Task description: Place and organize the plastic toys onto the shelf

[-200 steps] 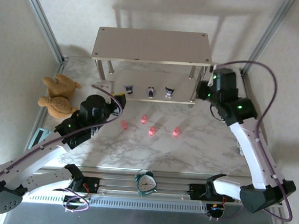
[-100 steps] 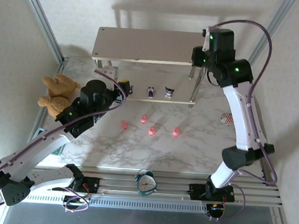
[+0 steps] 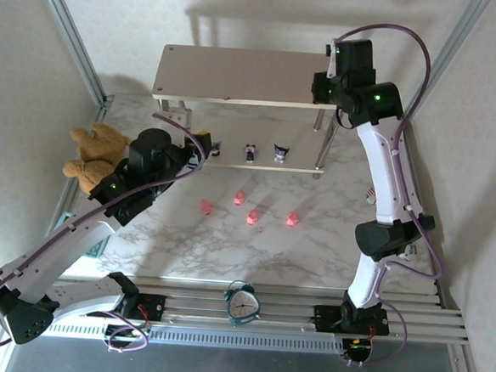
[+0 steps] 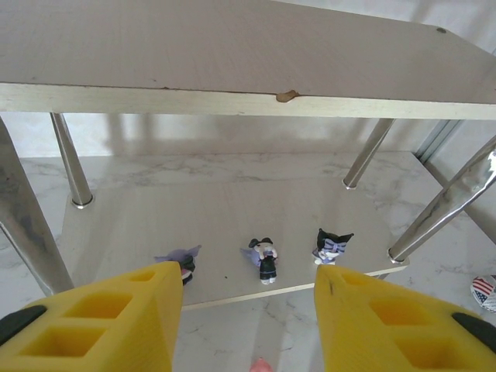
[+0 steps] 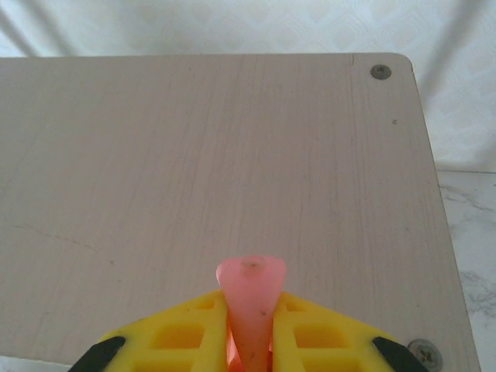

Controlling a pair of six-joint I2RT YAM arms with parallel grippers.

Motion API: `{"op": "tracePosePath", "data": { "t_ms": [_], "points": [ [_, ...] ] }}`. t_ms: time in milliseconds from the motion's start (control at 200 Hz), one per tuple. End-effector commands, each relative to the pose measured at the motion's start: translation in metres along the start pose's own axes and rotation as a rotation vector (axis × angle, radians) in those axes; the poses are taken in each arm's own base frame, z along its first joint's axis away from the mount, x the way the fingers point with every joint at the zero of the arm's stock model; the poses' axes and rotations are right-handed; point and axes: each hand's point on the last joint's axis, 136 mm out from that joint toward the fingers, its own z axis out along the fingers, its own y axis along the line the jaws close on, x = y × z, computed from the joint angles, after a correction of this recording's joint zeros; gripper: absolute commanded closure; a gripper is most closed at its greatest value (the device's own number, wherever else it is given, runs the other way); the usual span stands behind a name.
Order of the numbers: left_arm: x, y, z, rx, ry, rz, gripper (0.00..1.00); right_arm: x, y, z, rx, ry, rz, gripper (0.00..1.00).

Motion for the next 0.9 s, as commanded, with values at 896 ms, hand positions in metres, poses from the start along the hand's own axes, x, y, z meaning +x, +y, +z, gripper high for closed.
{"op": "tracePosePath", "data": {
  "t_ms": [896],
  "points": [
    [0.001, 0.012, -0.007, 0.006, -0.011, -0.005, 0.5, 0.004, -0.009, 0.044, 0.057, 0.014, 0.038, 0.65]
  ]
}}
